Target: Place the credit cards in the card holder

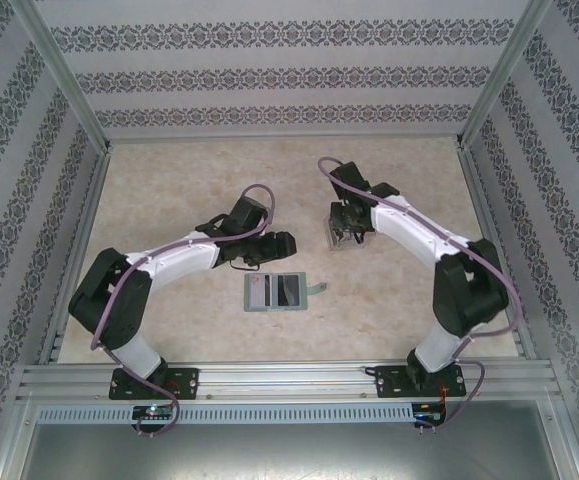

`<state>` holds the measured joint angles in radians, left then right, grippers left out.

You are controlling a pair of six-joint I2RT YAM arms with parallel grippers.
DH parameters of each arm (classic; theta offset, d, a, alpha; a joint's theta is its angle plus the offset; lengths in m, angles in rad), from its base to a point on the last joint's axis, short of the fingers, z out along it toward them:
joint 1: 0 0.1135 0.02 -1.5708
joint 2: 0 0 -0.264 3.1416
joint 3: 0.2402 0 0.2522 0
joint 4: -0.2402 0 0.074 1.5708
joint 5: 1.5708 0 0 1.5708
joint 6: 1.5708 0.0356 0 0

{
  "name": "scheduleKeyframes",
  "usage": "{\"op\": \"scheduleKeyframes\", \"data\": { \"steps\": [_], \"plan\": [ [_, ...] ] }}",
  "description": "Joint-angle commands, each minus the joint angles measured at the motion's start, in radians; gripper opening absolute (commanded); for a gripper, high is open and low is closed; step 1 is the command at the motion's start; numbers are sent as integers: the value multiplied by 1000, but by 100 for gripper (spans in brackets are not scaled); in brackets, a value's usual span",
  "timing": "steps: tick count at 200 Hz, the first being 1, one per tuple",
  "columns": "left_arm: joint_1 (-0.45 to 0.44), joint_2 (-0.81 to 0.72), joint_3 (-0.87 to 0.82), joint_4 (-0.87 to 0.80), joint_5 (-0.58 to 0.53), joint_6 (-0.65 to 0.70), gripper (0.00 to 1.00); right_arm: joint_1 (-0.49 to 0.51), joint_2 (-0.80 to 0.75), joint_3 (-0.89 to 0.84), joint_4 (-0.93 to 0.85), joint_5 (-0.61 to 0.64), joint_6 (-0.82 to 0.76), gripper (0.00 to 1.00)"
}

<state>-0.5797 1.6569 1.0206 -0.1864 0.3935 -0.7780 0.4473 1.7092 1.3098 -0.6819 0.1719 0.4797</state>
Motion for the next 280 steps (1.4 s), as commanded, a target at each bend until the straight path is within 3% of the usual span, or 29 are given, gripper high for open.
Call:
{"op": "scheduleKeyframes", "data": {
  "steps": [1, 36, 117, 168, 236, 280],
  "plan": [
    [18, 32, 47, 36, 55, -17, 74, -1, 81, 94, -104, 51, -87, 33],
    [33, 55, 40, 87, 79, -42, 78, 2, 163, 172, -136, 81, -118, 34],
    [65, 70, 30, 101, 93, -51, 78, 30, 297, 283, -194, 148, -163, 37],
    [80, 73, 29, 97, 101, -45, 78, 92, 339, 307, -223, 385, -193, 39],
    [88, 54, -1, 100, 104, -48, 78, 95, 297, 277, -219, 405, -181, 32],
    [88, 44, -11, 100, 102, -52, 77, 90, 285, 267, -203, 335, -183, 31]
  ]
}}
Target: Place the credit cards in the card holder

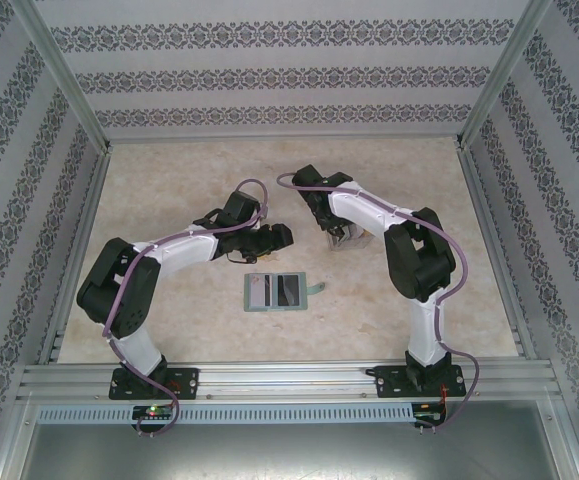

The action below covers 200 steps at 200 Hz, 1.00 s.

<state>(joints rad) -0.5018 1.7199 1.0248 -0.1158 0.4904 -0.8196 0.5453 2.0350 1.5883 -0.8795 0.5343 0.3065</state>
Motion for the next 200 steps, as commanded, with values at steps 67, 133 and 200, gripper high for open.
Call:
{"op": "scheduleKeyframes", "data": {
  "steps": [67, 133, 200],
  "plan": [
    [11, -18, -10, 24, 3, -8, 77, -16, 32, 19, -3, -42, -5, 37],
    [10, -14, -2, 18, 9, -12, 77, -5, 48, 6, -1, 52, -12, 38],
    [11, -14, -4, 17, 11, -15, 77, -4, 5, -20, 12, 94, -15, 36]
  ]
}}
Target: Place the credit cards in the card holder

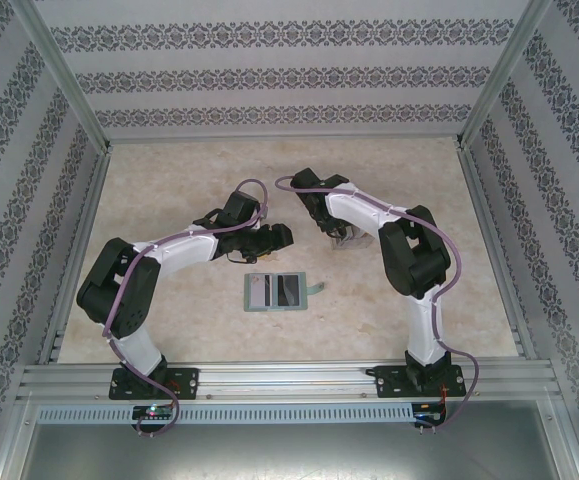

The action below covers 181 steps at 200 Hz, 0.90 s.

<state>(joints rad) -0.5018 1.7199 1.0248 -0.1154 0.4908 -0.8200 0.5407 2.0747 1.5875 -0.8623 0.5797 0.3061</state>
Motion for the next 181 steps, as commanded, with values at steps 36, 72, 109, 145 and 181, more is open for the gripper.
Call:
{"op": "scheduleKeyframes", "data": {
  "steps": [36, 72, 109, 145, 181],
  "plan": [
    [11, -14, -6, 18, 10, -16, 77, -1, -44, -32, -3, 47, -10, 33],
    [11, -13, -5, 17, 10, -18, 77, -1, -60, -44, 4, 60, -8, 31],
    [11, -13, -8, 17, 10, -20, 77, -4, -70, -57, 9, 61, -5, 29],
    [11, -13, -8, 19, 11, -21, 77, -9, -74, -64, 10, 53, -3, 23],
    [11, -11, -8, 19, 12, -20, 77, -9, -83, -67, 11, 53, 2, 19]
  ]
}}
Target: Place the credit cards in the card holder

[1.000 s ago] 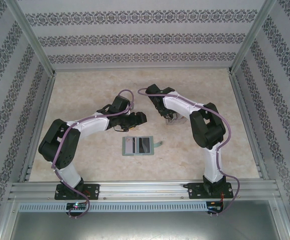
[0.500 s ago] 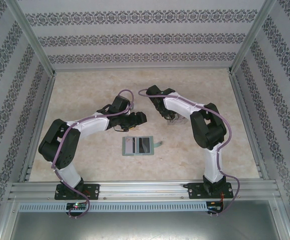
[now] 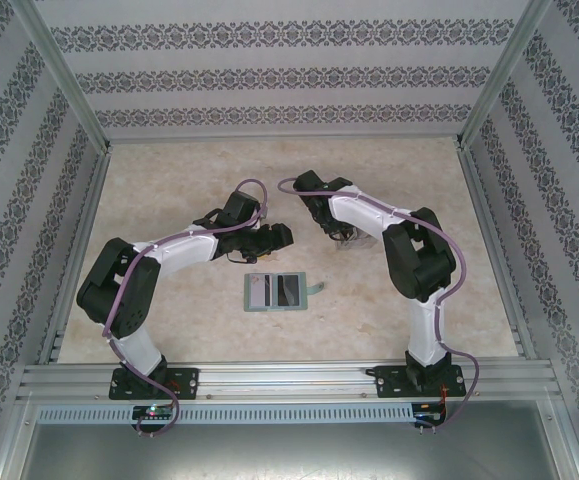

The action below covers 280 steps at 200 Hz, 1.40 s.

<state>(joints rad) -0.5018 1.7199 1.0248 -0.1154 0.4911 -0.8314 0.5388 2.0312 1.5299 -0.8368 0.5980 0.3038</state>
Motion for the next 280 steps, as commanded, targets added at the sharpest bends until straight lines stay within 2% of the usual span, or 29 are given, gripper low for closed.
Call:
{"op": "scheduleKeyframes", "data": {
  "steps": [1, 56, 104, 157, 280],
  "plan": [
    [11, -11, -9, 18, 12, -8, 77, -7, -40, -10, -14, 35, 4, 19],
    [11, -14, -17, 20, 11, -10, 77, -5, -72, -15, -19, 17, 11, 11],
    [11, -20, -20, 19, 13, -8, 77, -7, -128, -34, -13, -107, 55, 5],
    [12, -48, -45, 22, 12, -2, 77, -29, -213, -103, 41, -187, 117, 5],
    [12, -60, -48, 16, 3, -7, 77, -69, -178, -92, 63, -239, 78, 4]
  ]
}}
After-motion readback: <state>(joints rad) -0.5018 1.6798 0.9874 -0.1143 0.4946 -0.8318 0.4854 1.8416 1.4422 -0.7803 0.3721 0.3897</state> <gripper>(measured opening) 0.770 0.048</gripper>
